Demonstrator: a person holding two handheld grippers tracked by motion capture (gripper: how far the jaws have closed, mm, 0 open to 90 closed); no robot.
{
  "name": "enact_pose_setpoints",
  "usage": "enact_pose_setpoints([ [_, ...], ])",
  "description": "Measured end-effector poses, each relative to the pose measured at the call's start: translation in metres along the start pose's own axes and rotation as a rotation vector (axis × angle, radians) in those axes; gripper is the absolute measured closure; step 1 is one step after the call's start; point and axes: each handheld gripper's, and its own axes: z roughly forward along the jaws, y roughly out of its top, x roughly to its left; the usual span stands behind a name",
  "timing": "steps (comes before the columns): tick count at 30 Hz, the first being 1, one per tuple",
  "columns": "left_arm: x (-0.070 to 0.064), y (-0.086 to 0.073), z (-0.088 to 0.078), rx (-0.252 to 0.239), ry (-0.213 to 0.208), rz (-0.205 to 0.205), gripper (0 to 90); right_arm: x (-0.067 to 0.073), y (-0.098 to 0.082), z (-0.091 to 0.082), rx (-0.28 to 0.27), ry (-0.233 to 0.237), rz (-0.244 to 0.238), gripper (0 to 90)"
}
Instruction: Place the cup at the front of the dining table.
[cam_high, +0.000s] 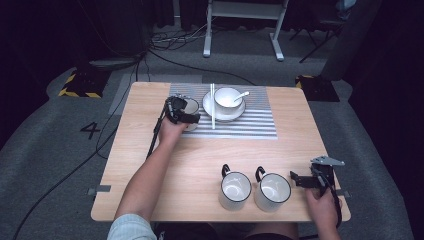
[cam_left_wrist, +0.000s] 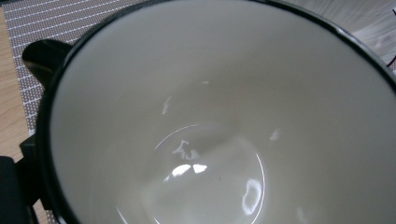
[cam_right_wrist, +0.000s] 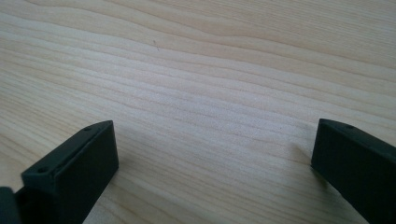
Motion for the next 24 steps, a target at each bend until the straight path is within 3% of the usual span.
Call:
enact_pose_setpoints([
  [3,-0.003,0.001,-0.003,0.020,0.016,0.032,0.4,0.000,0.000,0.000,0.000,0.000,0.001,0.8],
  [8,-0.003,0.002,-0.007,0.015,0.004,0.001,0.0,0.000,0.000,0.000,0.000,0.000,0.001,0.8],
  [14,-0.002,0.003,-0.012,0.027,-0.004,-0.001,0.0,0.000,0.000,0.000,0.000,0.000,0.000,0.8],
  [18,-0.005,0.004,-0.022,0.012,0.032,0.032,0.0,0.000,0.000,0.000,-0.001,0.000,-0.001,0.8],
  [24,-0.010,0.006,-0.044,-0.049,0.023,0.032,0.1,0.000,0.000,0.000,0.000,-0.001,-0.001,0.8],
])
